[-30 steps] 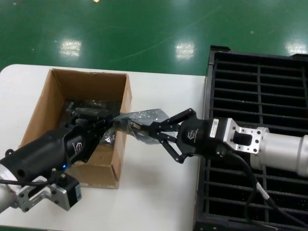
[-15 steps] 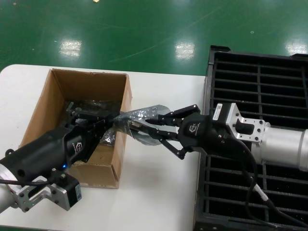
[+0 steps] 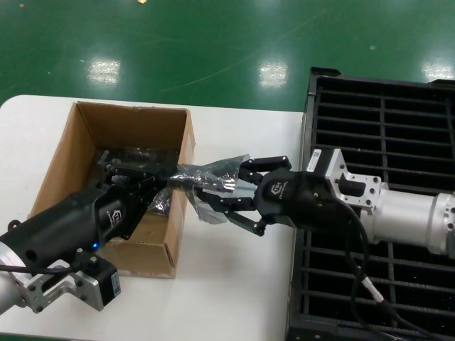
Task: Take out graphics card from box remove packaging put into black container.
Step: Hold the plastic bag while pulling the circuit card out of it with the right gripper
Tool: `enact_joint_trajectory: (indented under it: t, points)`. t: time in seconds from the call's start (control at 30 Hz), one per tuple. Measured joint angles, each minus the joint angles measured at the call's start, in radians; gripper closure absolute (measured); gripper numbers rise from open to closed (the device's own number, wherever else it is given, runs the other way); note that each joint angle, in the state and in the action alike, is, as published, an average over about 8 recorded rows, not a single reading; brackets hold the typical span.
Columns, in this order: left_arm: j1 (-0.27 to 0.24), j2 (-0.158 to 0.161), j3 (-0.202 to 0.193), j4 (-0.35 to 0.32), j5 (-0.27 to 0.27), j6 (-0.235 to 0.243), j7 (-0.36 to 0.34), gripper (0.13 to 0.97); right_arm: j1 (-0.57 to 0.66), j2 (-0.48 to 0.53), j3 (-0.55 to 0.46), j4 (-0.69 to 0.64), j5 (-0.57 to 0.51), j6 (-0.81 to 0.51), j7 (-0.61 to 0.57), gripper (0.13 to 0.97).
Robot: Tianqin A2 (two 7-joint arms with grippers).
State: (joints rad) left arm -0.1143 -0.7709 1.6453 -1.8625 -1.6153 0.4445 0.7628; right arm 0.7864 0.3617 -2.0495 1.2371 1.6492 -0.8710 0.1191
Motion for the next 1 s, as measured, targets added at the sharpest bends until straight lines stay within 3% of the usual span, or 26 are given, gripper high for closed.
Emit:
enact_joint_trajectory:
  t: [0.1, 0.47, 0.77, 1.0]
  points:
    - [0.0, 0.0, 0.0, 0.0, 0.0, 0.0, 0.0, 0.957, 0.004, -0.011, 0.001, -0.013, 0.001, 0.005, 0.002, 0.772]
    - [0.0, 0.0, 0.0, 0.0, 0.0, 0.0, 0.0, 0.957, -0.002, -0.022, 0.007, -0.014, 0.011, 0.011, -0.003, 0.838]
    - [0.0, 0.0, 0.0, 0.0, 0.0, 0.0, 0.0, 0.957, -0.027, -0.003, 0.016, 0.026, 0.023, 0.007, -0.013, 0.91]
    - [0.0, 0.0, 0.0, 0.0, 0.0, 0.0, 0.0, 0.957, -0.05, 0.023, 0.033, 0.076, 0.031, 0.016, -0.028, 0.91]
